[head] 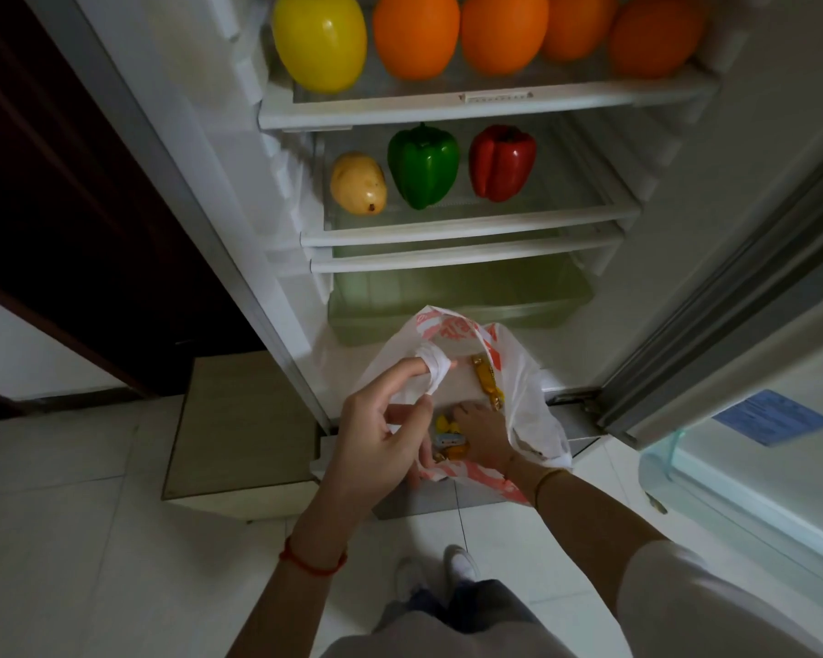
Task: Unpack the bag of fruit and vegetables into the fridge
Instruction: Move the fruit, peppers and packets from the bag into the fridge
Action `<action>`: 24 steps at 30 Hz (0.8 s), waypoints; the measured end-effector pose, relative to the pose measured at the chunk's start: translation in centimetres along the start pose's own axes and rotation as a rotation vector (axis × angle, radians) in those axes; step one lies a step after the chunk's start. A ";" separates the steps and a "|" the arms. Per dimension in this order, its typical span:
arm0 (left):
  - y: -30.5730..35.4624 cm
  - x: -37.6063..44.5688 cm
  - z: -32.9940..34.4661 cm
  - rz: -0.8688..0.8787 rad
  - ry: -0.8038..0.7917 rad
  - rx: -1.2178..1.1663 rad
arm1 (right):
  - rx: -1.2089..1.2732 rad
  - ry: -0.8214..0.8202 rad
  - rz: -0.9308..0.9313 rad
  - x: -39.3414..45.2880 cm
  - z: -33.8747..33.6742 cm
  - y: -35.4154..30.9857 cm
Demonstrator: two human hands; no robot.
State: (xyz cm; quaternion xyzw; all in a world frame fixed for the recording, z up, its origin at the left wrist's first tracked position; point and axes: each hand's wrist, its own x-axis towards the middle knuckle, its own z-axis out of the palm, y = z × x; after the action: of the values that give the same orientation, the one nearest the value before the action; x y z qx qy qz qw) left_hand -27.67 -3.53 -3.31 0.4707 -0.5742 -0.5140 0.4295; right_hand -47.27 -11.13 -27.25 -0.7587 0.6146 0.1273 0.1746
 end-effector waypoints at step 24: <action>0.5 -0.6 0.4 0.027 0.058 -0.035 | 0.487 0.017 0.167 -3.6 -4.0 -1.1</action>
State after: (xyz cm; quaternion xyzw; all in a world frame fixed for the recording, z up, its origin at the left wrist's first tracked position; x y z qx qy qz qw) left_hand -27.98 -2.86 -2.83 0.4703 -0.5587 -0.5041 0.4610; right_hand -47.06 -9.48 -22.03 -0.6418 0.6891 -0.0168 0.3361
